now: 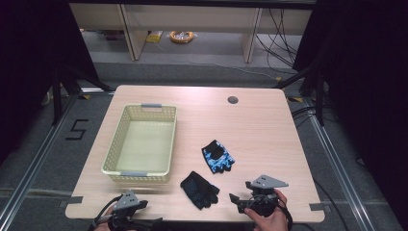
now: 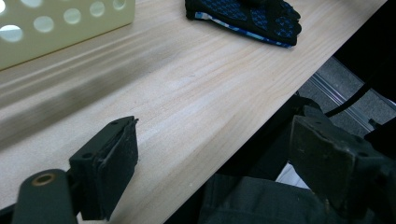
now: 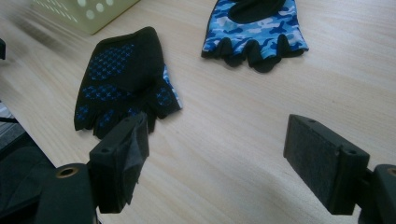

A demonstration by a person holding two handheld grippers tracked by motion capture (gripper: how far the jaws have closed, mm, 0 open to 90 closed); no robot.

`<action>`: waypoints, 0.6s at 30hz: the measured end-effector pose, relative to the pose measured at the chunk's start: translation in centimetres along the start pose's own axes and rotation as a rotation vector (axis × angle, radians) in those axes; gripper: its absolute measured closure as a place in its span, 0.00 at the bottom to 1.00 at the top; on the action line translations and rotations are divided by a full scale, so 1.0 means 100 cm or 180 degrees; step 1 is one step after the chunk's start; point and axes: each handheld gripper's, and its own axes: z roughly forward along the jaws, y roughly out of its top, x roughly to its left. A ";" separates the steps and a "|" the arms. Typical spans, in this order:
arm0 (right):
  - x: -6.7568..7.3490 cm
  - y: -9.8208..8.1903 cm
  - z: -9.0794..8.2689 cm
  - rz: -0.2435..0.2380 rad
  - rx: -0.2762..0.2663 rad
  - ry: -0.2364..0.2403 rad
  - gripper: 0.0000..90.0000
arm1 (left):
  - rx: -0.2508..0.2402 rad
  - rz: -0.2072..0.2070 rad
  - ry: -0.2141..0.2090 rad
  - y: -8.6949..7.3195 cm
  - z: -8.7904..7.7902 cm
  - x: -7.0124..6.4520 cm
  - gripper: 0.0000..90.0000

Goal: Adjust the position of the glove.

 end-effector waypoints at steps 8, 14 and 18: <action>0.000 0.000 0.002 -0.0052 -0.0018 0.0006 0.26 | 0.0025 0.0008 -0.0006 0.000 0.000 0.000 0.17; 0.001 0.001 0.002 -0.0059 -0.0007 0.0003 0.27 | -0.0076 0.0009 0.0021 0.003 0.002 -0.001 0.18; 0.002 0.001 0.004 -0.0104 -0.0020 0.0045 0.28 | -0.0081 0.0044 -0.0044 0.007 0.008 -0.005 0.19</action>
